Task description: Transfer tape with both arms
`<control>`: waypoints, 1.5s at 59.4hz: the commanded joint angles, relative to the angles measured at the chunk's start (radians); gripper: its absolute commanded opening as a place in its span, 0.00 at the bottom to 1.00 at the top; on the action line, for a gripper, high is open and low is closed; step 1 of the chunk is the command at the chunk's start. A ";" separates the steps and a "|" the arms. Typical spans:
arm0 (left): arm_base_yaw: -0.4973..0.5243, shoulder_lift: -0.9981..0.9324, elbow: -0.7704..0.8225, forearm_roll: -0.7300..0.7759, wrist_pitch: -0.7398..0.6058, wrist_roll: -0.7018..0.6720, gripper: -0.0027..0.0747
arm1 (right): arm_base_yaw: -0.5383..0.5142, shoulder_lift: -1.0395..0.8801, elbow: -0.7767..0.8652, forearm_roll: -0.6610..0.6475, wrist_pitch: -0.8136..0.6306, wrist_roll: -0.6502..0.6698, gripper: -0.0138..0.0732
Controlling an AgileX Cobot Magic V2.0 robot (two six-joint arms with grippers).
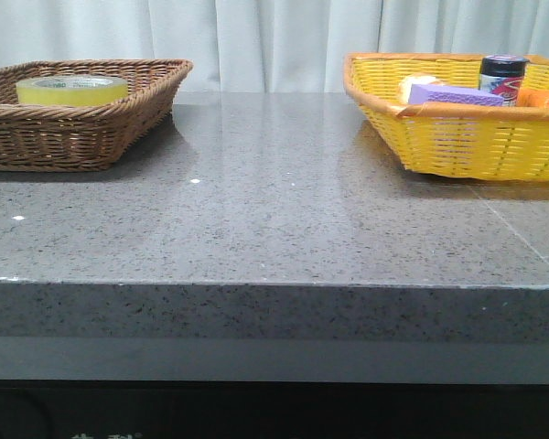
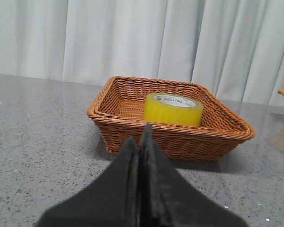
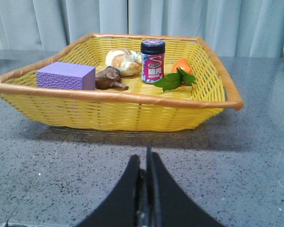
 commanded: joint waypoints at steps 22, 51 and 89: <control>-0.004 -0.018 0.006 -0.008 -0.076 -0.008 0.01 | -0.004 -0.023 -0.007 0.003 -0.103 -0.005 0.08; -0.004 -0.018 0.006 -0.008 -0.076 -0.008 0.01 | -0.021 -0.024 -0.007 -0.135 -0.144 0.285 0.08; -0.004 -0.018 0.006 -0.008 -0.076 -0.008 0.01 | -0.021 -0.024 -0.007 -0.220 -0.196 0.253 0.08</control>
